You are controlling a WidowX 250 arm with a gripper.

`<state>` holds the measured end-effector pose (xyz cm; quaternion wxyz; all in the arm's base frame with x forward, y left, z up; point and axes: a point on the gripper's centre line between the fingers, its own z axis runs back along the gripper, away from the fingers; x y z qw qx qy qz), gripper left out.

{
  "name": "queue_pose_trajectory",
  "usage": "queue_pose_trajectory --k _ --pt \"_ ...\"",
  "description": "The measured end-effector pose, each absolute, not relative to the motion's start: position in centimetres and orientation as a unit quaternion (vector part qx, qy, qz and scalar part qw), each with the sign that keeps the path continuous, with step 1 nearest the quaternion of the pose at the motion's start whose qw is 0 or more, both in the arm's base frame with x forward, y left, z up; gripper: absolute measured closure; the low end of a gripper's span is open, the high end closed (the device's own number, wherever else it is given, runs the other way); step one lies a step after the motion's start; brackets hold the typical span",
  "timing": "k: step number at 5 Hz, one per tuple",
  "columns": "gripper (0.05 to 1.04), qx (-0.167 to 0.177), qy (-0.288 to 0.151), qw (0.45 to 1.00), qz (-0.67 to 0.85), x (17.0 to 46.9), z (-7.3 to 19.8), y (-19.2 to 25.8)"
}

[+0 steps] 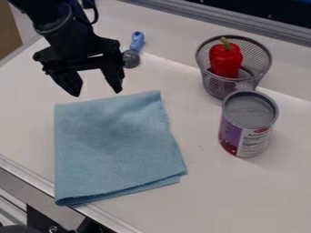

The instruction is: Move the basket to the left side of the table

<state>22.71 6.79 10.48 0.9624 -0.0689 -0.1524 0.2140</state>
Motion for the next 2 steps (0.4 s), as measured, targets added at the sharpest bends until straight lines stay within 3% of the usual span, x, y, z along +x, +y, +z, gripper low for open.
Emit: queue_pose_trajectory --k 1,2 --pt "0.083 -0.071 -0.146 0.962 0.219 22.6 10.1 6.7" --pt "0.083 -0.073 -0.142 0.953 0.258 24.3 9.5 6.6"
